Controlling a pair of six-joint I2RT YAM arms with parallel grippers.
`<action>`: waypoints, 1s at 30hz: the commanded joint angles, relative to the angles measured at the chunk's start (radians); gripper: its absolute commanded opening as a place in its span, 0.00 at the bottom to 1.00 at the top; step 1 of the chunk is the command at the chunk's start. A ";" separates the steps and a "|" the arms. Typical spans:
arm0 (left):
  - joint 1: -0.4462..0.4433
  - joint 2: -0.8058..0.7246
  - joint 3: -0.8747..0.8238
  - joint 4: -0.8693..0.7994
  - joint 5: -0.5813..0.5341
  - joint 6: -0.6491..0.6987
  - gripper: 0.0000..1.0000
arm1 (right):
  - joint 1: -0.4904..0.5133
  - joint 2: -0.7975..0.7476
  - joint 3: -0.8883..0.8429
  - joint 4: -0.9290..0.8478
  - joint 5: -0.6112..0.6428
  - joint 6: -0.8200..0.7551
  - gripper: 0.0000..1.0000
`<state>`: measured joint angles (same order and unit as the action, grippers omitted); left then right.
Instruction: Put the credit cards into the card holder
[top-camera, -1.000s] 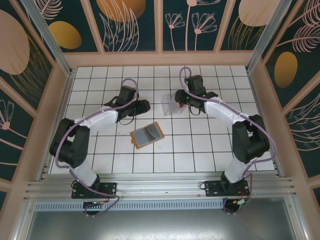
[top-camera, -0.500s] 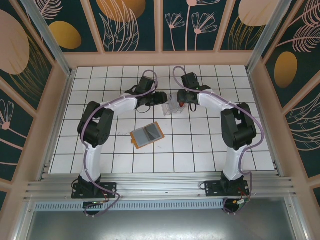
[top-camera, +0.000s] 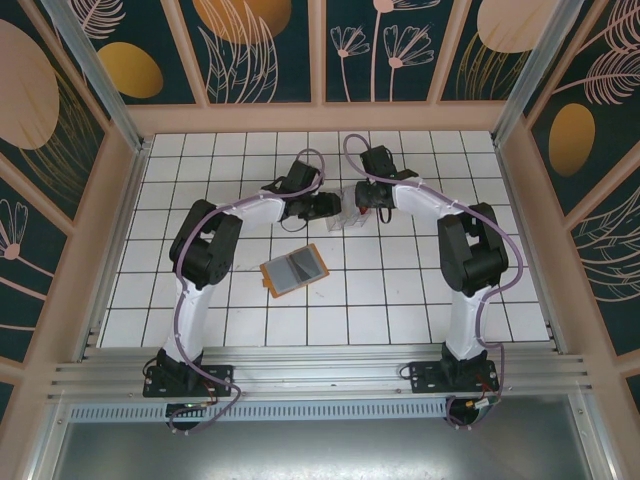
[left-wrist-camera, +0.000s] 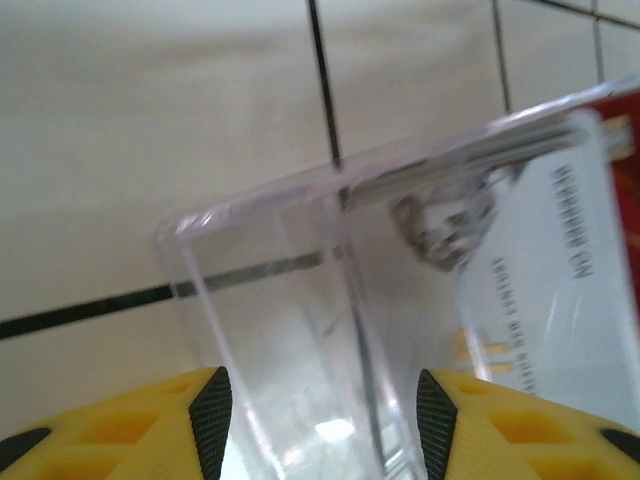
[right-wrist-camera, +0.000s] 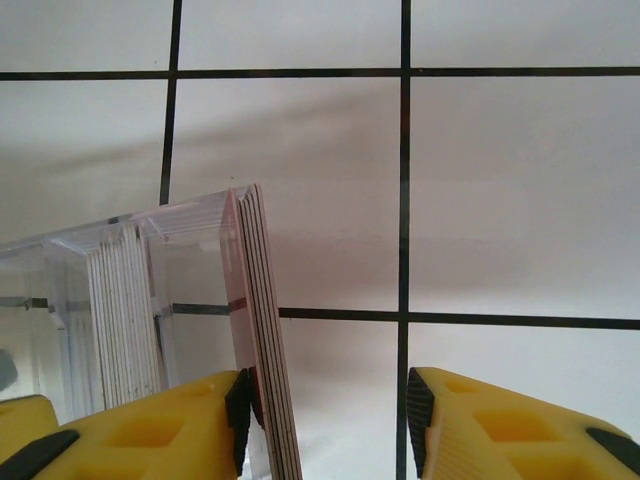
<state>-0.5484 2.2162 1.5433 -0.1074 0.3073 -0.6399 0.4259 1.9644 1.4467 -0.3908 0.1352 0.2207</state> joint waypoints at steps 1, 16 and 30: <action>-0.001 -0.002 -0.032 0.029 0.016 -0.013 0.55 | -0.006 -0.024 0.033 -0.028 0.035 -0.018 0.47; -0.001 -0.012 -0.044 0.041 0.013 -0.022 0.54 | 0.009 -0.040 0.052 -0.043 0.028 -0.032 0.31; -0.002 -0.010 -0.042 0.048 0.018 -0.029 0.54 | 0.019 -0.053 0.072 -0.063 0.025 -0.051 0.06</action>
<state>-0.5484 2.2162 1.5116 -0.0624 0.3145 -0.6590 0.4450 1.9457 1.4864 -0.4175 0.1379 0.1802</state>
